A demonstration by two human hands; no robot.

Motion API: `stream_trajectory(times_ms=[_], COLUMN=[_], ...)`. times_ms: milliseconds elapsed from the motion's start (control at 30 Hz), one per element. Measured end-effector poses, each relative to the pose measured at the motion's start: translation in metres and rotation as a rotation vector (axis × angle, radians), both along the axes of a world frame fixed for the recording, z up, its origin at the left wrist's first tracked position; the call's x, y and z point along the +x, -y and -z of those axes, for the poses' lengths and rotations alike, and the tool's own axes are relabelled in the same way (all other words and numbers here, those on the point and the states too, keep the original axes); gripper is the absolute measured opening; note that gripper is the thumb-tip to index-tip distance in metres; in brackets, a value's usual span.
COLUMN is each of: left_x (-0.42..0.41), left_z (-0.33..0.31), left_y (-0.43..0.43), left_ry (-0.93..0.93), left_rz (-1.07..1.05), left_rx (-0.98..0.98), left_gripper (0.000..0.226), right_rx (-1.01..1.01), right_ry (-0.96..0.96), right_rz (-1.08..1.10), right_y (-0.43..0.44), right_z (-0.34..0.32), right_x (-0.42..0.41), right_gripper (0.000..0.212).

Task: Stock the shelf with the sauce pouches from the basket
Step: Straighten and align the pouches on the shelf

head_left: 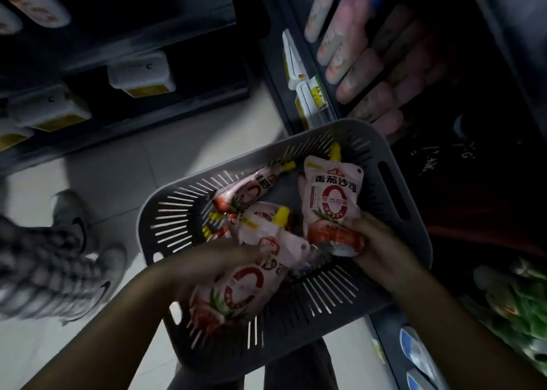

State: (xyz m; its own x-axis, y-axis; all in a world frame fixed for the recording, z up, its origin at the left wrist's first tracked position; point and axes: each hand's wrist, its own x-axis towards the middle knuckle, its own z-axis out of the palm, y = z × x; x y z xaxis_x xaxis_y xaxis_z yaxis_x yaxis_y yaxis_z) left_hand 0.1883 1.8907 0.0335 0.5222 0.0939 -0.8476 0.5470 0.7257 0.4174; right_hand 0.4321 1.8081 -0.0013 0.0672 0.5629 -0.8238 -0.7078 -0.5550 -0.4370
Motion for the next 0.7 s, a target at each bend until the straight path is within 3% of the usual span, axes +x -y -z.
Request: stream_trajectory(times_ms=[67, 133, 300, 400, 567, 633, 700], left_x=[0.005, 0.009, 0.017, 0.02, 0.029, 0.032, 0.033], left_z=[-0.01, -0.018, -0.051, -0.081, -0.137, -0.157, -0.18], left_y=[0.003, 0.006, 0.012, 0.014, 0.018, 0.018, 0.02], left_ry=[0.04, 0.029, 0.017, 0.055, 0.097, 0.116, 0.148], left_rz=[-0.179, -0.331, -0.57, -0.616, -0.654, -0.653, -0.642], left_rx=[0.003, 0.059, 0.182, 0.261, 0.193, 0.244, 0.349], left_gripper=[0.034, 0.039, 0.03, 0.024, 0.044, 0.049, 0.041], right_rx=[0.031, 0.065, 0.13, 0.118, 0.179, 0.229, 0.274], right_ry=[-0.112, -0.16, -0.232, -0.151, -0.011, 0.018, 0.063], right_rz=[-0.013, -0.041, -0.006, -0.044, -0.12, -0.135, -0.154], right_y=[0.003, 0.005, 0.0, -0.006, -0.007, -0.003, 0.002], right_z=[-0.007, -0.017, -0.063, -0.098, -0.156, -0.177, -0.199], right_x=[0.001, 0.003, 0.001, -0.002, -0.009, -0.012, -0.013], right_gripper=[0.08, 0.091, 0.071, 0.067, 0.042, 0.04, 0.05])
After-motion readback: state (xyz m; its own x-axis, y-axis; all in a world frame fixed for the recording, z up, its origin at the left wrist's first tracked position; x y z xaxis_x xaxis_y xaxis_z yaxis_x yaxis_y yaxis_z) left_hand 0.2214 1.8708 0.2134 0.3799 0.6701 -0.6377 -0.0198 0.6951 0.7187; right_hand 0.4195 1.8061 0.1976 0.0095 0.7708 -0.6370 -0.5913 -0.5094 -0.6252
